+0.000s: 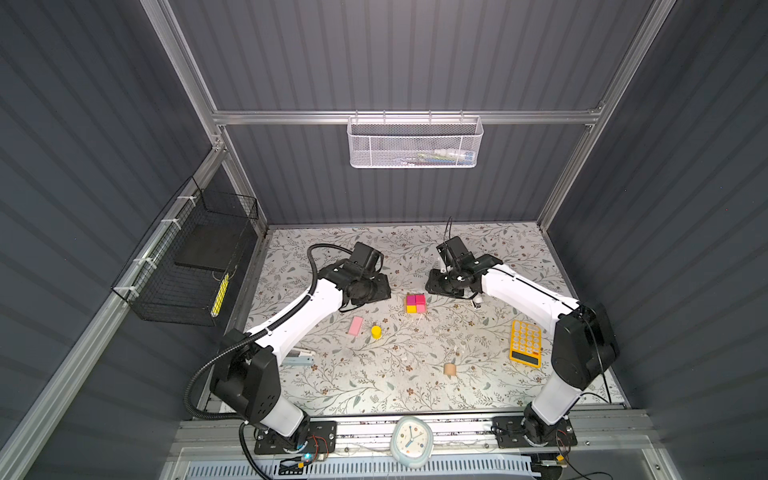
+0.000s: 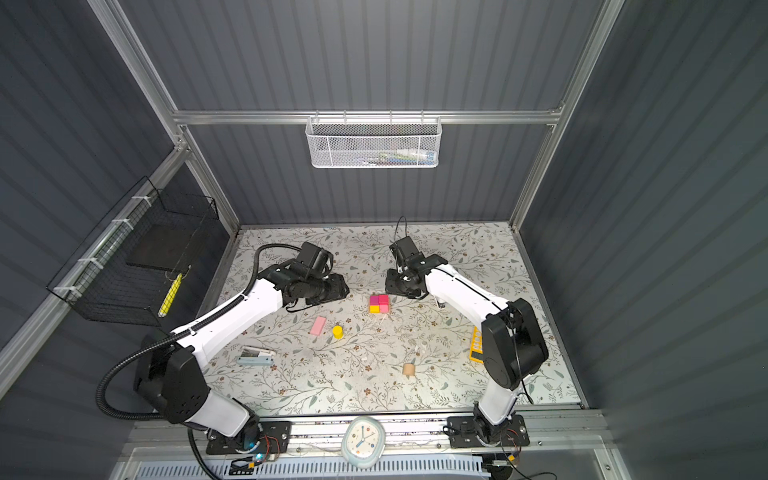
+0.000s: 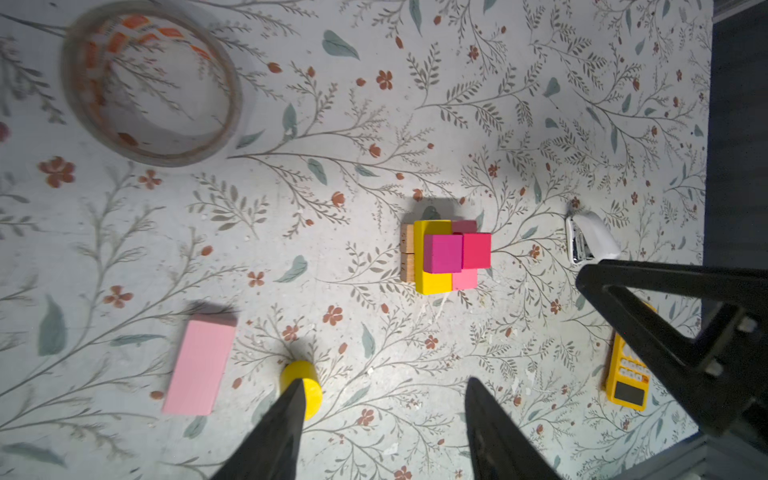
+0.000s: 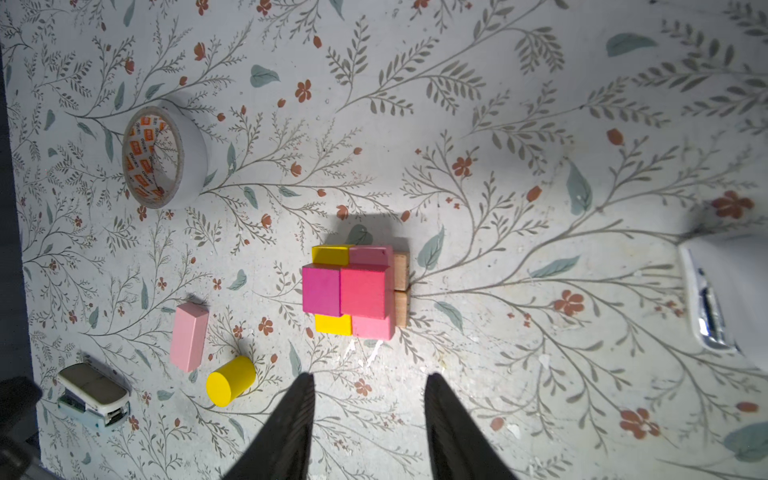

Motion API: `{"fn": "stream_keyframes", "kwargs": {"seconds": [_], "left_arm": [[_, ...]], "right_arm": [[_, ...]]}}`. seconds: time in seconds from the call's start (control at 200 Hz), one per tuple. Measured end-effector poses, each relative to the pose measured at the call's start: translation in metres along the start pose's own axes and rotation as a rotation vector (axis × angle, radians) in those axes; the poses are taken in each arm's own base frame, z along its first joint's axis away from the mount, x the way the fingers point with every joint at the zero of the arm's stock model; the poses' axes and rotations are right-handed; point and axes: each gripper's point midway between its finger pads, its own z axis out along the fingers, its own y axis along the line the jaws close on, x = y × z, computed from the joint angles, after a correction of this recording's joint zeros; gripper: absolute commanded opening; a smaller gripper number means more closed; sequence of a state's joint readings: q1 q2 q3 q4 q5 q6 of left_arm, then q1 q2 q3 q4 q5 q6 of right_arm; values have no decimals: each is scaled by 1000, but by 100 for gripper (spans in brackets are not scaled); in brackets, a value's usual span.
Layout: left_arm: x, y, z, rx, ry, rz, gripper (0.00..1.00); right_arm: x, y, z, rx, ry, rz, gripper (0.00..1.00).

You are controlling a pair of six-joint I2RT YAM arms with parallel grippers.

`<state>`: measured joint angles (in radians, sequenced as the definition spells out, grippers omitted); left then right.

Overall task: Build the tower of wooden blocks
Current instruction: 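Open the right gripper and lift it away from the stack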

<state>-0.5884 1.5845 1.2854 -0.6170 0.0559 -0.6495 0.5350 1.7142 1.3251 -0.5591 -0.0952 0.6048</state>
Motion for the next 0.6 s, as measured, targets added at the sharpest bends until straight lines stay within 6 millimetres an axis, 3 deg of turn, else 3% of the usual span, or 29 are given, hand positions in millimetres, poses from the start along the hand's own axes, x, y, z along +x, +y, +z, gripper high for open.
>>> {"fn": "stream_keyframes", "kwargs": {"seconds": [0.19,0.6], "left_arm": [[2,-5,26,17,51,-19,58],[-10,-38,69,68,101,-9,54]], "right_arm": [[6,-11,9,-30,23,26,46],[-2,-9,27,-116,35,34,47]]}}
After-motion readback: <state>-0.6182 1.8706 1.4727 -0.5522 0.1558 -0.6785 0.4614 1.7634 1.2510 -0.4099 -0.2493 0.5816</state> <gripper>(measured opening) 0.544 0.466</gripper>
